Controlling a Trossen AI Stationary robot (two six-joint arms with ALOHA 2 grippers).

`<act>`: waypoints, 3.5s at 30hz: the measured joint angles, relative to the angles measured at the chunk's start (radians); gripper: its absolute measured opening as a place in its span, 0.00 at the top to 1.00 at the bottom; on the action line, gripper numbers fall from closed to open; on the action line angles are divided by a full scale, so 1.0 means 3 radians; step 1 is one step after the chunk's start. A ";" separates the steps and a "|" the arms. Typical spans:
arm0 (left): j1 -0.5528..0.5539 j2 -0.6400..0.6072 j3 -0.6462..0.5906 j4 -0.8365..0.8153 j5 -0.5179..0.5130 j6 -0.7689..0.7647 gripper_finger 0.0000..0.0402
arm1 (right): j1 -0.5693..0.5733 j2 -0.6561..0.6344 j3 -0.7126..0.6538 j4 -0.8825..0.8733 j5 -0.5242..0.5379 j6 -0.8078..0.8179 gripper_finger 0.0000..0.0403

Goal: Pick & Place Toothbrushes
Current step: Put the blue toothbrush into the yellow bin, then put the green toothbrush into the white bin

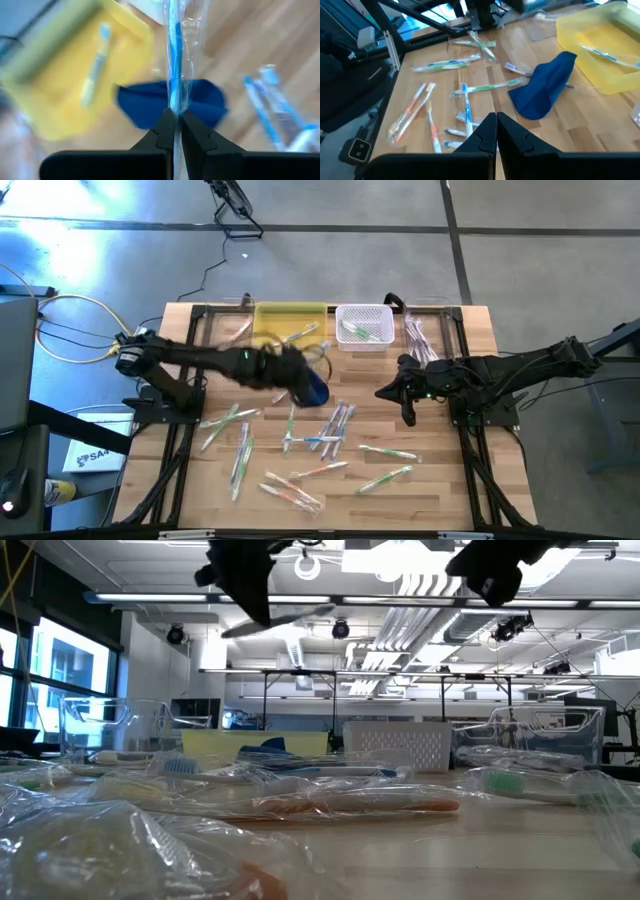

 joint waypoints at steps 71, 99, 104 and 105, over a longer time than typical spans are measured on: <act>0.2518 0.1516 0.0350 0.0325 0.1122 0.4057 0.53 | 0.0000 0.0000 -0.0001 0.0180 0.0814 0.0473 0.99; 0.2516 0.1512 0.0350 0.0689 0.1662 0.3617 0.52 | 0.0000 0.0000 -0.0001 0.0177 0.0787 0.0438 0.99; 0.2517 0.1512 0.0350 0.0691 0.1661 0.3617 0.52 | 0.0000 0.0000 -0.0001 0.0177 0.0787 0.0451 0.99; 0.2517 0.1512 0.0350 0.0688 0.1661 0.3609 0.52 | 0.0000 0.0000 0.0000 0.0177 0.0787 0.0451 0.99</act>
